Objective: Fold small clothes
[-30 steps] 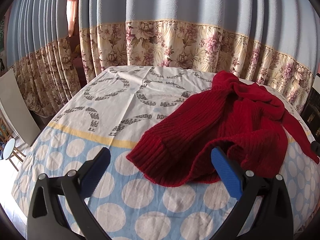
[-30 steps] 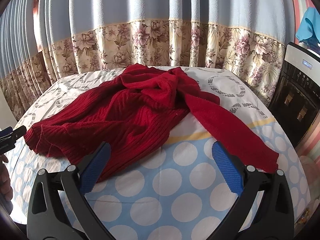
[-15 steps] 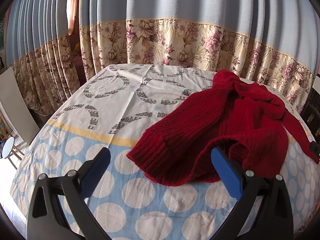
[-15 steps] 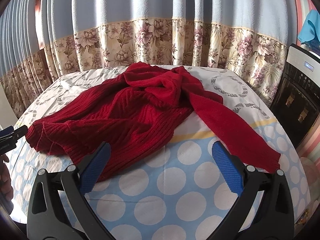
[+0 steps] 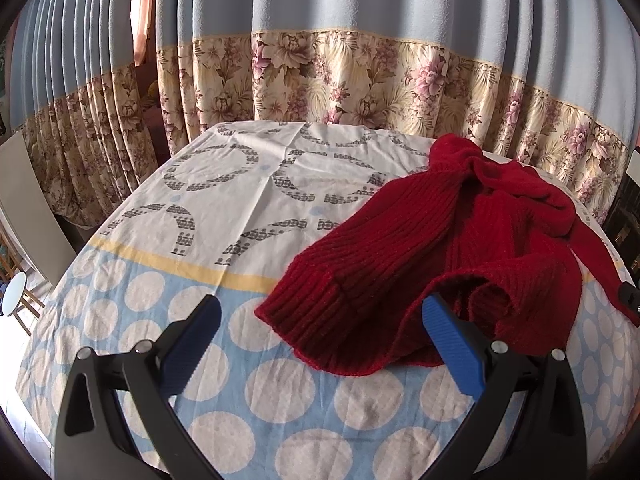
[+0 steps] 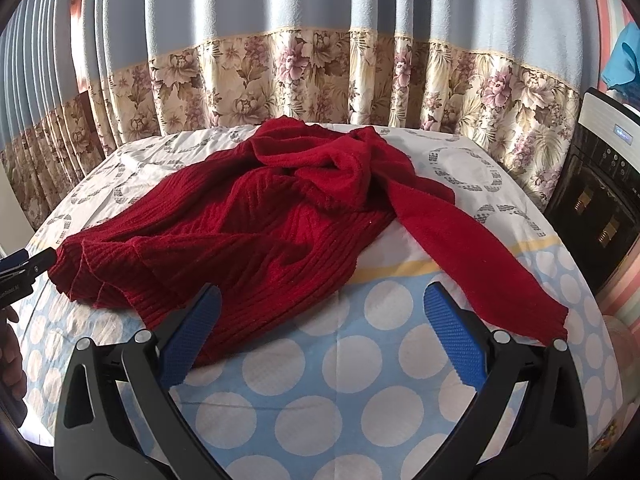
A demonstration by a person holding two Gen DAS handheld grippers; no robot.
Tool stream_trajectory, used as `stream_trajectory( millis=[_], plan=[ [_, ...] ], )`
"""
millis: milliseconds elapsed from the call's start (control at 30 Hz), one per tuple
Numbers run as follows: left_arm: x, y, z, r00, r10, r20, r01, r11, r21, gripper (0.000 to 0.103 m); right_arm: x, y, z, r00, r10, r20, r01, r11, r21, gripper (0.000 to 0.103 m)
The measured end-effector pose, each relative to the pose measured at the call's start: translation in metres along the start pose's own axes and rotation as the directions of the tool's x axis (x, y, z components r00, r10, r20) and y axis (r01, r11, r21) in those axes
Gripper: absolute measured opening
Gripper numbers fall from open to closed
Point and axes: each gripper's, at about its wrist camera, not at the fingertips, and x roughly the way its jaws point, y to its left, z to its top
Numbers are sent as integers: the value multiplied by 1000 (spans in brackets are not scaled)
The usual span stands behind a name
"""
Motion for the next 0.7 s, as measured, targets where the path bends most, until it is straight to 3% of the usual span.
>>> stream_trajectory(
  millis=[700],
  plan=[
    [16, 26, -9, 1000, -15, -28, 15, 1000, -16, 101, 41, 56, -24, 983, 108, -151, -113, 993, -25, 100]
  ],
)
